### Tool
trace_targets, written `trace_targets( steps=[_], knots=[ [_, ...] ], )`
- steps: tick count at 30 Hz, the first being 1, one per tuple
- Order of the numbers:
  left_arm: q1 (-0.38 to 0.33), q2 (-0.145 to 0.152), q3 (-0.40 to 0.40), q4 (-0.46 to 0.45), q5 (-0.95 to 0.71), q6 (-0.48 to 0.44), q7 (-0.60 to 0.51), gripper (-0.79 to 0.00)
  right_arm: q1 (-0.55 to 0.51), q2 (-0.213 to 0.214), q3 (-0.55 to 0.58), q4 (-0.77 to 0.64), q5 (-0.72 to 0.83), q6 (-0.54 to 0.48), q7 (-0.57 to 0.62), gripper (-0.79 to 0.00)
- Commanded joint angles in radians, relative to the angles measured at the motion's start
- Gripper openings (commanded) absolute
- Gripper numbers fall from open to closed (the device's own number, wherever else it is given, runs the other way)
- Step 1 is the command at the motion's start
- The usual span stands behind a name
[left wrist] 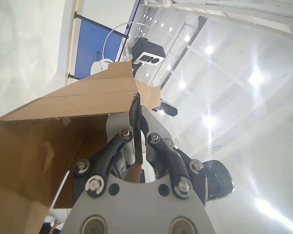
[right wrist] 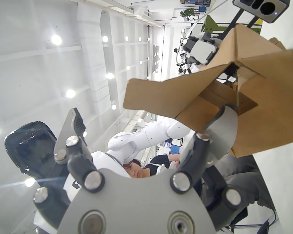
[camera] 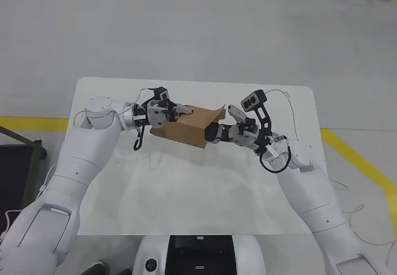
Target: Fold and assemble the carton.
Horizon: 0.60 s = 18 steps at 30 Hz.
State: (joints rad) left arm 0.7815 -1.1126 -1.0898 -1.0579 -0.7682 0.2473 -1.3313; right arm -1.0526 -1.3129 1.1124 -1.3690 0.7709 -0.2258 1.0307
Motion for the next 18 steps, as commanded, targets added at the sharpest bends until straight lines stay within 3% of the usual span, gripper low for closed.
trace_targets(
  steps=[1,10,18],
  knots=[
    [-0.002,0.002,-0.006,0.01,-0.001,-0.002,-0.002,-0.785,-0.004,0.004,0.02,-0.001,-0.005,-0.002,-0.011,0.0],
    [0.002,0.012,-0.032,0.041,-0.013,0.014,-0.048,-0.785,-0.025,0.024,0.132,0.01,-0.055,-0.03,-0.096,0.0],
    [0.024,0.019,-0.041,0.008,-0.032,0.032,-0.116,-0.785,0.025,0.014,0.102,0.108,-0.056,-0.037,-0.127,0.0]
  ],
)
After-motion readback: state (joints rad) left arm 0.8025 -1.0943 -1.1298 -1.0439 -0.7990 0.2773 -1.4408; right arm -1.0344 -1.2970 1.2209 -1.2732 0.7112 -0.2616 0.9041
